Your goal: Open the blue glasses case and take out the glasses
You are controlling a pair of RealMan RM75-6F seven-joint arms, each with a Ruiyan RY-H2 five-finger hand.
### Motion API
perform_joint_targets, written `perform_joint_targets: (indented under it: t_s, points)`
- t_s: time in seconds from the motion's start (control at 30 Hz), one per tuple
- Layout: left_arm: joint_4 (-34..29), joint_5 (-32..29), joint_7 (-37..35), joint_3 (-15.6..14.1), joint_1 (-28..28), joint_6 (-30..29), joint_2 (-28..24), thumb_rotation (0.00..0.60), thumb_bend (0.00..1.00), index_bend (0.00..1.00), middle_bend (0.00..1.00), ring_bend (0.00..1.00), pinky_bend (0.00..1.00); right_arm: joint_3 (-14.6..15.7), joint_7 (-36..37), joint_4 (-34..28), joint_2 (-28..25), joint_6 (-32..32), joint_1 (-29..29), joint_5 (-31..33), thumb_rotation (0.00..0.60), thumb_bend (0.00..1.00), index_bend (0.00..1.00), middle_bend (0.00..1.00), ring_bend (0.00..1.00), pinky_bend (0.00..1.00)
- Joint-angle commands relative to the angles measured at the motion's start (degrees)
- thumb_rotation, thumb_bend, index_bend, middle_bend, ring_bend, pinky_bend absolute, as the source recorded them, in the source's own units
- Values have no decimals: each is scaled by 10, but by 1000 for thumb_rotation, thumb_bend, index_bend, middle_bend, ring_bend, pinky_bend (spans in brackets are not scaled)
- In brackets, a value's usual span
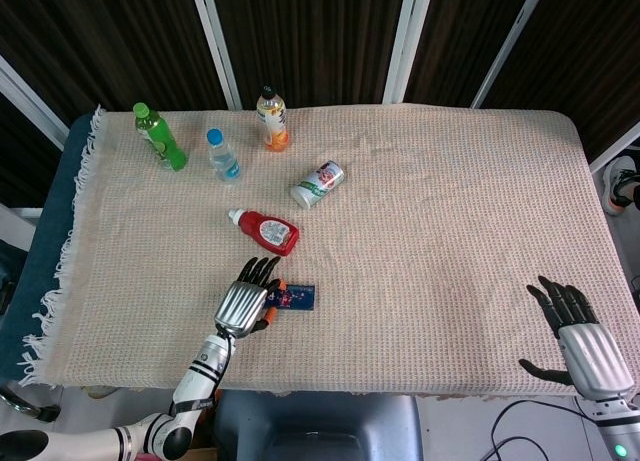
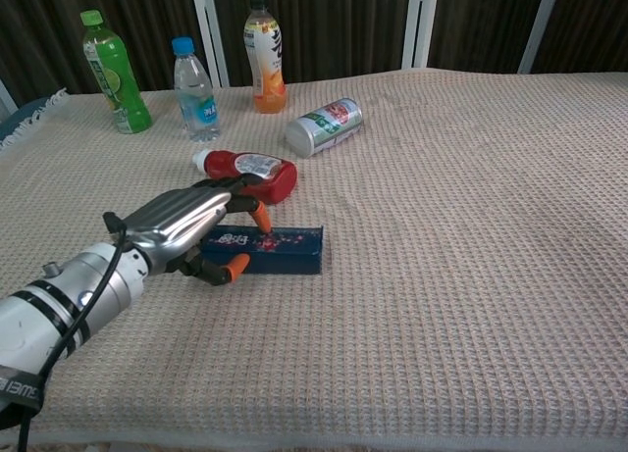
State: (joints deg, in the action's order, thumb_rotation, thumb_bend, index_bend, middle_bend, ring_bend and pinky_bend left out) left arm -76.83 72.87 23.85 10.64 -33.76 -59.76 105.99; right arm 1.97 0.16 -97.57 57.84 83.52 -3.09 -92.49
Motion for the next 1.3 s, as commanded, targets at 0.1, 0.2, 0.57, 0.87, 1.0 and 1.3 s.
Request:
perform_joint_targets:
  t_s: [0.1, 0.2, 0.57, 0.87, 1.0, 1.3]
  points:
    - [-3, -2, -4, -2, -3, -3, -1, 600, 504, 447, 0, 0, 0, 1, 1, 0, -1, 0, 0, -1, 600, 153, 0, 0, 0, 33]
    - [-6, 1, -10, 0, -6, -8, -2, 600, 539, 465, 0, 0, 0, 0, 4, -1, -2, 0, 0, -1, 600, 153, 0, 0, 0, 33]
    - [32, -19, -22, 31, -34, -7, 24, 600, 555, 443, 0, 0, 0, 0, 18, -1, -8, 2, 1, -2, 600, 152, 0, 0, 0, 33]
    - [141, -36, -4, 65, -77, -16, 85, 600, 453, 73, 0, 0, 0, -2, 34, 1, -13, 0, -2, 0, 600, 152, 0, 0, 0, 33]
    - [157, -32, -16, 69, -83, -25, 93, 600, 424, 1, 0, 0, 0, -3, 38, 1, -14, 1, -1, -1, 600, 152, 0, 0, 0, 33]
    - [91, -7, -46, 47, -64, -44, 50, 600, 526, 270, 0, 0, 0, -1, 37, 2, -14, 4, 0, -5, 600, 152, 0, 0, 0, 33]
